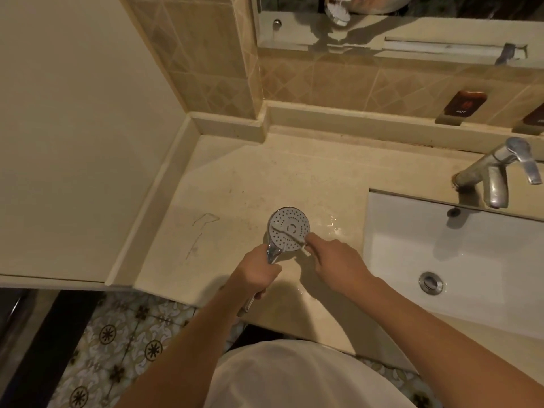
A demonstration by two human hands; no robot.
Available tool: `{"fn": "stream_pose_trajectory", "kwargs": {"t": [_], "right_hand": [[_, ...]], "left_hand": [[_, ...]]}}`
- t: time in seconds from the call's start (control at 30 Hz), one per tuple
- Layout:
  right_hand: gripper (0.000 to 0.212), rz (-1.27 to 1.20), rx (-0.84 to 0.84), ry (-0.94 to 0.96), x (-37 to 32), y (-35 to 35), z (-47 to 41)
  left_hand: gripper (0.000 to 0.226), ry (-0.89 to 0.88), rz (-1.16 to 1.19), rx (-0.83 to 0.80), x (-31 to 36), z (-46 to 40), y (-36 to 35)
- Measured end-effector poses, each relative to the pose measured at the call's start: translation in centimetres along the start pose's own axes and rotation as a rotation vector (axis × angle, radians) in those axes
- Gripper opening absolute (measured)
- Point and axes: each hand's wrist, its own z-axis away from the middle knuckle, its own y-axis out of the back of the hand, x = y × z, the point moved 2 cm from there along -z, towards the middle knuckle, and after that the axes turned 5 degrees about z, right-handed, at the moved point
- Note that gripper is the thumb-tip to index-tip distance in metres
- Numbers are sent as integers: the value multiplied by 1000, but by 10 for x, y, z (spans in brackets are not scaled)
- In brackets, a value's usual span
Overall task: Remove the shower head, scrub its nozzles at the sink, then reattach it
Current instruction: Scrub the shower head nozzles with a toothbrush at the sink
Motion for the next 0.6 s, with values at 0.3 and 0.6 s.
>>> {"fn": "stream_pose_trajectory", "kwargs": {"t": [0.3,0.6], "right_hand": [[13,-103,21,-43,6,-5,2],[13,-164,34,-57,5,-5,2]], "left_hand": [[41,38,-52,-23,3,4,-6],[38,37,-55,0,-5,1,-9]]}}
